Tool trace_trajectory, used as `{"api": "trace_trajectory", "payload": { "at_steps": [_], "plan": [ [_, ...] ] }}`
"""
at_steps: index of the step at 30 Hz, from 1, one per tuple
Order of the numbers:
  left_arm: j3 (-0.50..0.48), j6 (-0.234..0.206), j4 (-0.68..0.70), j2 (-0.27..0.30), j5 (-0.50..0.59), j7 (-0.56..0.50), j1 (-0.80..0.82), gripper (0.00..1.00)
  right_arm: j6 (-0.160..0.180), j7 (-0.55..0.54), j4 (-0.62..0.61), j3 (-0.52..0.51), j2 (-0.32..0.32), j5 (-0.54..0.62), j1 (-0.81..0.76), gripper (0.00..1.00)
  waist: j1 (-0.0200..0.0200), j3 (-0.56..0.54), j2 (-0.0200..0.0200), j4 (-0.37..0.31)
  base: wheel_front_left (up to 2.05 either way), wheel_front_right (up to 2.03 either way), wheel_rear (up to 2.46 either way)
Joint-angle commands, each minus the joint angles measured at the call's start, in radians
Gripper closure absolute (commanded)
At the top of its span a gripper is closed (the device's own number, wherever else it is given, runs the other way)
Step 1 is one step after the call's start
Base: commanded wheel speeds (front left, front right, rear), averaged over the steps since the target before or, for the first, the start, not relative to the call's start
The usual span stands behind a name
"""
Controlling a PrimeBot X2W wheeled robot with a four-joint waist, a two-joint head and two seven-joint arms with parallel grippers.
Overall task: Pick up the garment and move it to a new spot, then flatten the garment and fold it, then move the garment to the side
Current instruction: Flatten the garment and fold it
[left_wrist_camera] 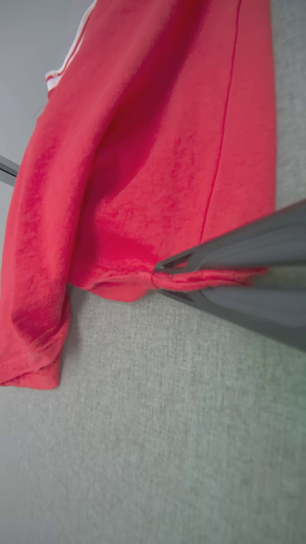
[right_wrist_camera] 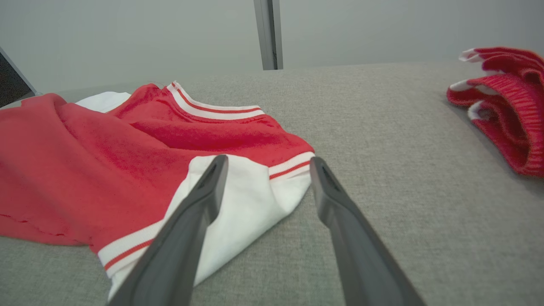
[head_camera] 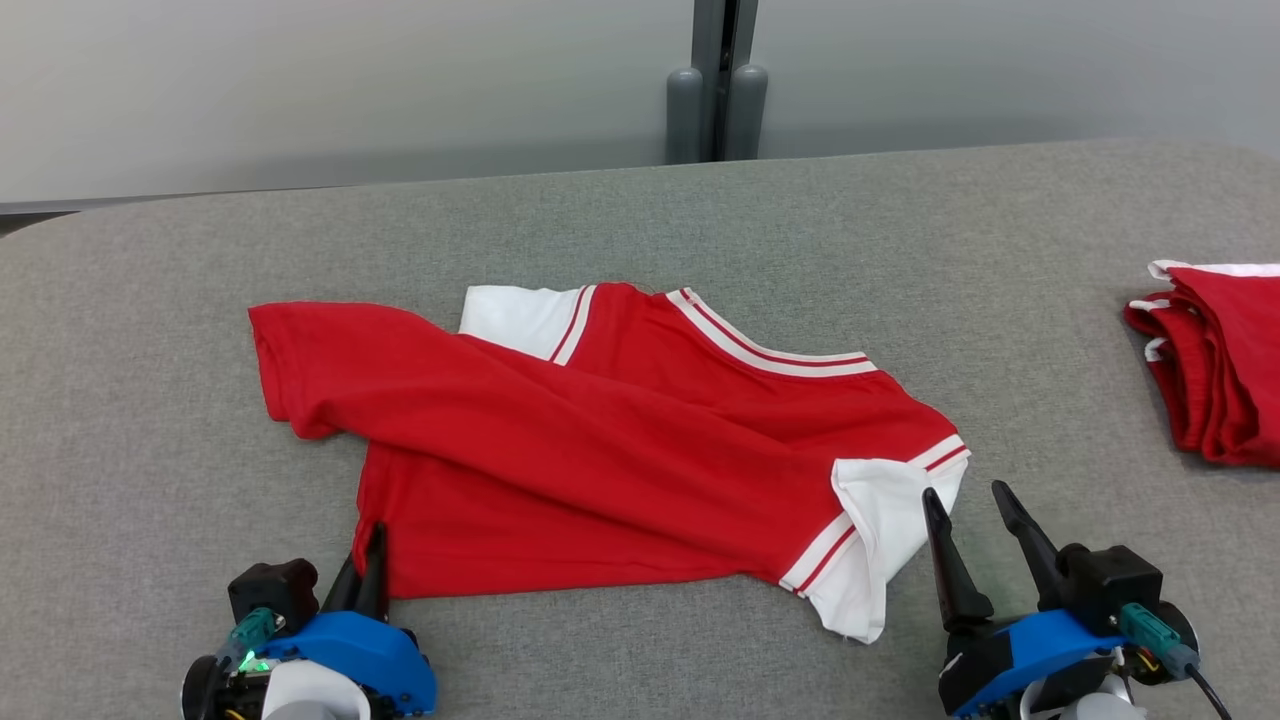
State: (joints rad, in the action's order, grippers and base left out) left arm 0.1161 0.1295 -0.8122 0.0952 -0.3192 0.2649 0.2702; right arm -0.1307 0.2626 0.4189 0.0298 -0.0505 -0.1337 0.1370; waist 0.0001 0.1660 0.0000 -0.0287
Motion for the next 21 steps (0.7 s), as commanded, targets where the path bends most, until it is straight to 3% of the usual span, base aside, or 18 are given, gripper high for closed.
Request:
{"api": "trace_trajectory", "payload": {
  "at_steps": [1, 9, 21],
  "plan": [
    [-0.001, 0.002, 0.01, 0.01, -0.003, -0.001, 0.005, 1.0, 0.0, 0.003, -0.002, 0.004, -0.002, -0.004, 0.012, 0.0, -0.0001, 0.001, 0.0, 0.003, 0.0, 0.0, 0.0],
    [0.007, 0.002, 0.049, 0.001, 0.008, -0.001, -0.022, 1.0, 0.0, 0.003, 0.031, 0.053, -0.002, -0.038, 0.069, 0.0, -0.0001, 0.002, 0.0, 0.023, 0.0, 0.0, 0.0],
    [0.047, 0.002, 0.032, -0.017, -0.014, -0.001, -0.015, 1.0, 0.0, 0.003, 0.269, 0.127, -0.002, -0.009, 0.187, 0.0, -0.0001, 0.015, 0.0, 0.045, 0.0, 0.0, 0.0]
  ]
}}
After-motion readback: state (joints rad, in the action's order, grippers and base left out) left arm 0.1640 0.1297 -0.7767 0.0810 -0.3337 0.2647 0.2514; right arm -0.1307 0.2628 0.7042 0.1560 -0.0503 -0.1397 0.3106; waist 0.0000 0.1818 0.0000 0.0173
